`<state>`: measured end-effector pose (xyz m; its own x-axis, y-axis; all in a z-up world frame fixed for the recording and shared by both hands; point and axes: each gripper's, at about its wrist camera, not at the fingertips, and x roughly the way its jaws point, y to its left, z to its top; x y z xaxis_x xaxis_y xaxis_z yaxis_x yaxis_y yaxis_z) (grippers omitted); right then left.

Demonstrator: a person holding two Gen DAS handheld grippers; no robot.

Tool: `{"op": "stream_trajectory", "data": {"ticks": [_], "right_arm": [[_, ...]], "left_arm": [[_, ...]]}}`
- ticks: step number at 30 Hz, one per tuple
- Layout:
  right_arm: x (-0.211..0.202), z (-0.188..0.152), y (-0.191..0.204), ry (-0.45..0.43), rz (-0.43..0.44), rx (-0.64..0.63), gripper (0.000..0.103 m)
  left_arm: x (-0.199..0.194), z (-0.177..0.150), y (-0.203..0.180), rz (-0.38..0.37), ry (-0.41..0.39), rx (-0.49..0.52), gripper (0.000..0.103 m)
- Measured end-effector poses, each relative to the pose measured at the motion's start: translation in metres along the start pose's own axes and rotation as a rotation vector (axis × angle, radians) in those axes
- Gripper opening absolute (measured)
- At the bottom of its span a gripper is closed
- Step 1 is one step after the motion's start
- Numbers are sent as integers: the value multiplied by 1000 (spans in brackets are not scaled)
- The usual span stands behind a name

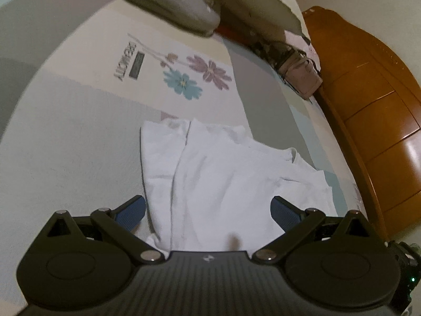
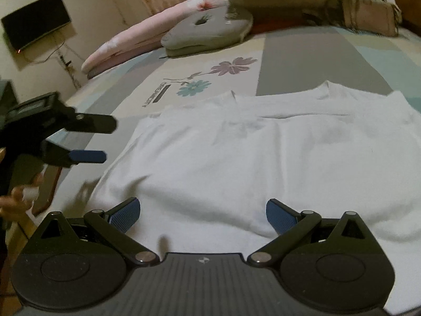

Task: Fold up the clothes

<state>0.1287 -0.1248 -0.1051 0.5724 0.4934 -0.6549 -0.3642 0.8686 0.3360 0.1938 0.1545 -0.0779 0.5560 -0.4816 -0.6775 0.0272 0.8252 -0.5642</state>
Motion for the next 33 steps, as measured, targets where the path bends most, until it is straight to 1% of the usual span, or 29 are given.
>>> {"op": "stream_trajectory", "data": {"ticks": [5,10,11,13,17,19,22,25,27,31,33], "right_arm": [[0,1,-2,3,3,20,103],[0,6,-1,19,-4,37,103],[0,7,-1,23,-8,41,103],[-2,8,0,34,-16,47,103],[-9,9,1,40,-30,48,103],[-12,10,3,34,-37,49,103],[-18,12,4,26,-47,50,103],[-23,13,6,17,-57,52,103],[-26,15,8,8,-57,44,103],[-27,20,9,-13,-45,29,103],[-22,27,4,-9,-41,36,103]], "left_arm": [[21,6,13,-52,43,-22,101],[26,9,21,-129,29,-45,102],[26,6,23,-153,30,-58,102],[24,-4,28,-227,54,-85,102],[18,-21,32,-311,81,-41,102],[20,-17,33,-318,86,-40,102],[35,0,31,-329,97,-46,102],[51,16,25,-318,97,-33,102],[54,18,22,-309,105,-19,102],[45,6,24,-318,95,9,102],[41,2,25,-318,83,25,102]]}}
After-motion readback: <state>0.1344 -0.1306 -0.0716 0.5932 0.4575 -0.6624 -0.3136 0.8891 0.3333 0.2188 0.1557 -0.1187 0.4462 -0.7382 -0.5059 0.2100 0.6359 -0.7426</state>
